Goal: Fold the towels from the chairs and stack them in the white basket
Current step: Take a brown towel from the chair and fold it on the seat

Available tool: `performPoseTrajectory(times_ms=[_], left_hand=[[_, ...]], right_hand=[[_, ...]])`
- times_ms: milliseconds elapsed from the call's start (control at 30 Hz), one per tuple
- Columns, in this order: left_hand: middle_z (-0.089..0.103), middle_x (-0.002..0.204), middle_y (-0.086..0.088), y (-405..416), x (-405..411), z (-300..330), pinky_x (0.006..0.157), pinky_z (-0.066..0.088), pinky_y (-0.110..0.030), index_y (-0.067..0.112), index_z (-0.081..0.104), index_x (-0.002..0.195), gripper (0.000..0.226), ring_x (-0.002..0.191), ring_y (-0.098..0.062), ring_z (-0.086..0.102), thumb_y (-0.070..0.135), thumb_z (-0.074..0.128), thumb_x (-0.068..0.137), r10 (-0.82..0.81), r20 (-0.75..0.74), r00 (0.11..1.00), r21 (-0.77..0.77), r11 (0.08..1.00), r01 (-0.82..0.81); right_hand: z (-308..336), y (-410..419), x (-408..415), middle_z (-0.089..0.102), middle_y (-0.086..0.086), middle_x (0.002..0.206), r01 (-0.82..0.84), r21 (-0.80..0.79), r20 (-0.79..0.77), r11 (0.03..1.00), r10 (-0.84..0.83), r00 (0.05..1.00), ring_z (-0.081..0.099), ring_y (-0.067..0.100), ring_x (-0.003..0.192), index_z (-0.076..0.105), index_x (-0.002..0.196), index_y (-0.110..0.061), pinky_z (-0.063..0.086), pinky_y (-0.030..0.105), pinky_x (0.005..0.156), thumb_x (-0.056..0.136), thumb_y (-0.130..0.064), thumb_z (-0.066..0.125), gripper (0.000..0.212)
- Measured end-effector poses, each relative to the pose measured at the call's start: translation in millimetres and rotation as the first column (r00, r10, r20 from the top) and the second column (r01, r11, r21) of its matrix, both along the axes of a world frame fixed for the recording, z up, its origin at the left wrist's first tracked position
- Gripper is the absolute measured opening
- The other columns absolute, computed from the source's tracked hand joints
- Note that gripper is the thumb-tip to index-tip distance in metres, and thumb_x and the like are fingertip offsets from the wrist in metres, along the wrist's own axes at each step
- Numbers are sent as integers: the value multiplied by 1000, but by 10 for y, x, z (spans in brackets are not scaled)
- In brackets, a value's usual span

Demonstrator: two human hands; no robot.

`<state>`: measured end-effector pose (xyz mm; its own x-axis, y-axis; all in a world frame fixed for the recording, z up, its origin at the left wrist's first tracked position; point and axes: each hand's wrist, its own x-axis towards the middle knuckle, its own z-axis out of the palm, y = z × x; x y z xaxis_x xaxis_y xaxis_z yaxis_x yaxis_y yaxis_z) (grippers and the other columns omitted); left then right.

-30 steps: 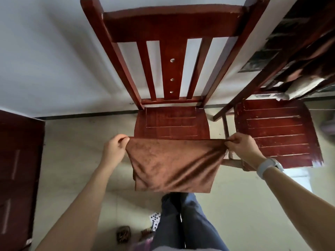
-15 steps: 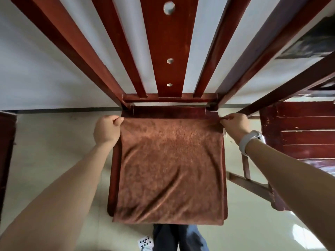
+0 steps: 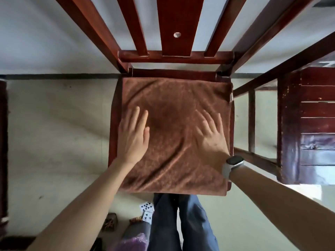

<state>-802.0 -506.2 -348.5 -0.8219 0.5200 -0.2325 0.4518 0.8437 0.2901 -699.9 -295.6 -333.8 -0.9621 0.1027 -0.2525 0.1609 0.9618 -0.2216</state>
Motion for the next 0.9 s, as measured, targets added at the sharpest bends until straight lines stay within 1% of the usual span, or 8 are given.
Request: performPoseTrajectory(times_ms=[67,200,333,467,600,733,800,900], left_hand=[[22,153,-11,-153,213,-165,110,19,-54,22,28,142,52,141,-33,18,38,27,93,-70,36,997,-109,991,73],[16,154,-11,-453,209,-418,113,14,-53,21,21,144,59,142,-31,12,50,18,94,-78,1,997,-190,979,77],[11,154,-11,-310,63,-401,114,-4,-48,13,17,145,62,143,-25,6,44,24,93,-46,-54,997,-117,992,39],[15,154,-14,132,-303,-377,116,1,-45,4,17,144,62,143,-26,8,39,23,93,-92,-106,990,-70,994,85],[13,154,-15,401,-730,-483,117,0,-37,4,15,145,60,144,-27,7,37,19,95,1,-105,994,-27,1000,-4],[18,154,-13,346,-871,-581,116,4,-47,13,24,144,59,143,-30,12,43,20,94,-52,-155,987,-64,997,43],[12,156,-11,303,-908,-579,112,1,-56,25,22,145,61,144,-32,6,53,23,90,-49,-144,988,-94,995,35],[0,157,-11,229,-990,-539,110,-2,-59,36,14,144,70,143,-36,-4,68,19,83,-27,-84,996,-140,990,15]], right_hand=[[-158,-193,147,38,15,145,-49,20,59,999,47,997,34,36,134,44,134,-23,13,64,105,87,-31,39,49],[-419,-31,254,27,17,150,101,53,124,993,-107,986,25,35,139,30,141,-26,16,62,109,90,-37,31,53],[-392,100,193,31,17,149,103,25,15,994,-103,995,26,33,139,38,138,-15,14,55,113,91,-33,30,51],[-407,174,-277,19,14,154,191,4,-47,982,-191,981,11,26,144,25,144,-7,1,46,116,92,-33,21,58],[-557,323,-633,12,14,155,225,52,-35,973,-224,974,5,27,145,20,145,-9,-2,43,117,92,-37,16,61],[-659,492,-662,11,9,156,241,73,-37,968,-239,970,4,29,144,19,146,-25,-1,49,116,91,-42,18,58],[-665,544,-641,10,8,157,205,104,-23,973,-204,979,4,31,144,18,145,-32,-2,54,114,90,-47,23,57],[-644,601,-637,9,8,157,138,128,8,982,-140,990,4,34,144,16,144,-37,-1,59,112,89,-53,25,58]])
